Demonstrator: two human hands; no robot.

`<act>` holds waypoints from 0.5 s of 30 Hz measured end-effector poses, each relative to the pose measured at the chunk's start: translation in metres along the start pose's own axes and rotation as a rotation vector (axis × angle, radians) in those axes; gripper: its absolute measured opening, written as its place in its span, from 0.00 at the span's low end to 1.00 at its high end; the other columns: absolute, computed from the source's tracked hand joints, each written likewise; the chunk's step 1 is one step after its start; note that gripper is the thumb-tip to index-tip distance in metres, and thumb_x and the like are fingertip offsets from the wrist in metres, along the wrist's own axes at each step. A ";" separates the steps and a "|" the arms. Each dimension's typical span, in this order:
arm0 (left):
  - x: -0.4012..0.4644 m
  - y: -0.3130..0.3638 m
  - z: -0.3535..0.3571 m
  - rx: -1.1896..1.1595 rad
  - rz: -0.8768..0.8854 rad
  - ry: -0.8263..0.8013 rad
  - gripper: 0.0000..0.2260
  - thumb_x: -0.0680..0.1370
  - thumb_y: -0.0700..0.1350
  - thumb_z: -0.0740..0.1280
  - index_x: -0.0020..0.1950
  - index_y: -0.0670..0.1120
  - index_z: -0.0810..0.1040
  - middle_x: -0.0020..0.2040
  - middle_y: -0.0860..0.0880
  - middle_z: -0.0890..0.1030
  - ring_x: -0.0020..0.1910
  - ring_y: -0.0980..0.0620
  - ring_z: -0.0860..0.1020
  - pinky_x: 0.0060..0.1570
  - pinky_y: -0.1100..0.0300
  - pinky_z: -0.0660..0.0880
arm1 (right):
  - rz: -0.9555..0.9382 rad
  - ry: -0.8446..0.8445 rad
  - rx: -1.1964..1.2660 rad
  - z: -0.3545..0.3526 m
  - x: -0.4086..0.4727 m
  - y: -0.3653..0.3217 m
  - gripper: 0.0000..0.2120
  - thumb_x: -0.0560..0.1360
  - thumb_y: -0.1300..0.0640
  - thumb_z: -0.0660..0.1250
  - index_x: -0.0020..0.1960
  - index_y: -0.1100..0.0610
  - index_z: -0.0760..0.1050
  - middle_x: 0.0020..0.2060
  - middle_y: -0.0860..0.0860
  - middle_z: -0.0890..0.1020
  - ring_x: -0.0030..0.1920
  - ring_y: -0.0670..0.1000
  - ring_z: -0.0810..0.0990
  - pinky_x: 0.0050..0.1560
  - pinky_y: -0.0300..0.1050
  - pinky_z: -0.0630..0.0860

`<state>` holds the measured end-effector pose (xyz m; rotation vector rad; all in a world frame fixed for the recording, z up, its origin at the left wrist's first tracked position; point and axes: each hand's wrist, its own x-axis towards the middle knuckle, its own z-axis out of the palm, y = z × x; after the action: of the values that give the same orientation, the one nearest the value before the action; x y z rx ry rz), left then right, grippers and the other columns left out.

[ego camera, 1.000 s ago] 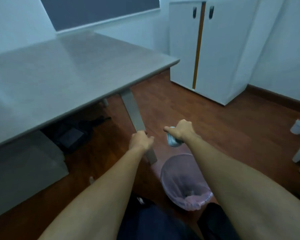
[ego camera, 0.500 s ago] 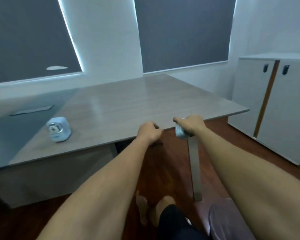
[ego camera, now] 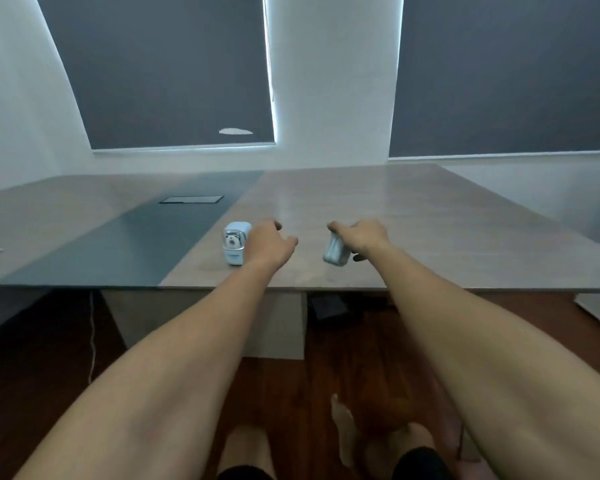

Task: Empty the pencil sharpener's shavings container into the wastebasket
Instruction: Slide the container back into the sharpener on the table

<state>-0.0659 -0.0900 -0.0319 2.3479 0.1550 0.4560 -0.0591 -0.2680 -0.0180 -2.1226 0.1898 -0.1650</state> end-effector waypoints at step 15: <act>0.078 -0.094 0.004 -0.155 -0.269 0.291 0.32 0.64 0.54 0.79 0.60 0.42 0.70 0.60 0.43 0.77 0.59 0.42 0.77 0.57 0.51 0.73 | 0.071 -0.114 0.429 0.102 0.077 -0.012 0.16 0.69 0.48 0.74 0.44 0.61 0.83 0.44 0.55 0.85 0.40 0.56 0.87 0.48 0.50 0.85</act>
<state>0.0103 -0.0059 -0.0774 2.0618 0.5452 0.6489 0.0371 -0.1926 -0.0582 -1.6900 0.1469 -0.0372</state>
